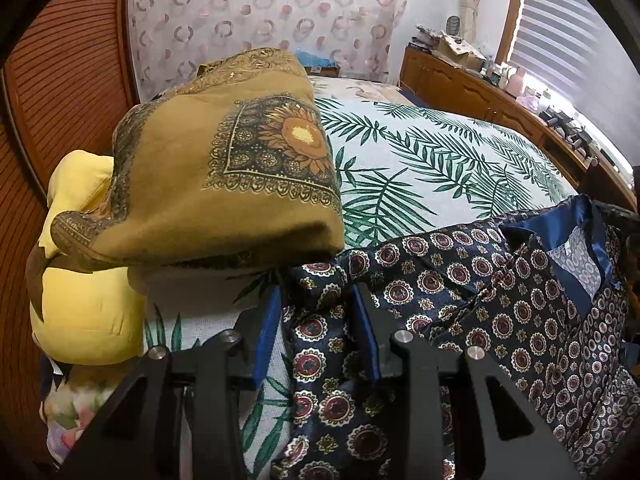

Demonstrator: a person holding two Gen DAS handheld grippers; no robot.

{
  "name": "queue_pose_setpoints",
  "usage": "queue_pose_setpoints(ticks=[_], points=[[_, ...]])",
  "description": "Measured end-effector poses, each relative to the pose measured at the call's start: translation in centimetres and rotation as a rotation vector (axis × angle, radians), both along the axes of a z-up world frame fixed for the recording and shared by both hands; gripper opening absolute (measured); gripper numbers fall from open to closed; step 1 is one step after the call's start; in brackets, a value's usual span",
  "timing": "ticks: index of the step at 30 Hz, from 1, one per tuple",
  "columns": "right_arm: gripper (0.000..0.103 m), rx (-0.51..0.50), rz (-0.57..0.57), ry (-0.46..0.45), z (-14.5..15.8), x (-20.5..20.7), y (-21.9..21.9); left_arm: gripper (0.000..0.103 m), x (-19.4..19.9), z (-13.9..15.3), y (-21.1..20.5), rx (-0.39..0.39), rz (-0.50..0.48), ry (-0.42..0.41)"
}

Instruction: Fold small clothes

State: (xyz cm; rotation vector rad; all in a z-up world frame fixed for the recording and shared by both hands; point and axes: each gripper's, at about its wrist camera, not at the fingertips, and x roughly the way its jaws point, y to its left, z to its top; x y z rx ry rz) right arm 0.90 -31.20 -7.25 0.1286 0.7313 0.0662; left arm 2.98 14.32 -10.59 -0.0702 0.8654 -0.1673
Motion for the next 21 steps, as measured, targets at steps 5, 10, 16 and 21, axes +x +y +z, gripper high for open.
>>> queue_pose_setpoints(ticks=[5,10,16,21], points=[[0.056,-0.012,0.076,0.109,-2.2,1.5,1.6,0.006,-0.8,0.4,-1.3,0.017,-0.047,-0.021],[0.022,0.051,0.157,0.120,-2.6,1.0,2.0,0.003,-2.9,3.0,-2.0,0.010,-0.035,-0.150],[0.006,0.046,0.208,0.007,1.0,-1.6,3.0,0.003,-6.1,10.6,-3.0,-0.038,-0.047,-0.370],[0.005,-0.009,0.186,-0.212,9.4,-4.9,3.6,0.003,-7.3,18.3,-2.0,-0.072,-0.005,-0.591]])
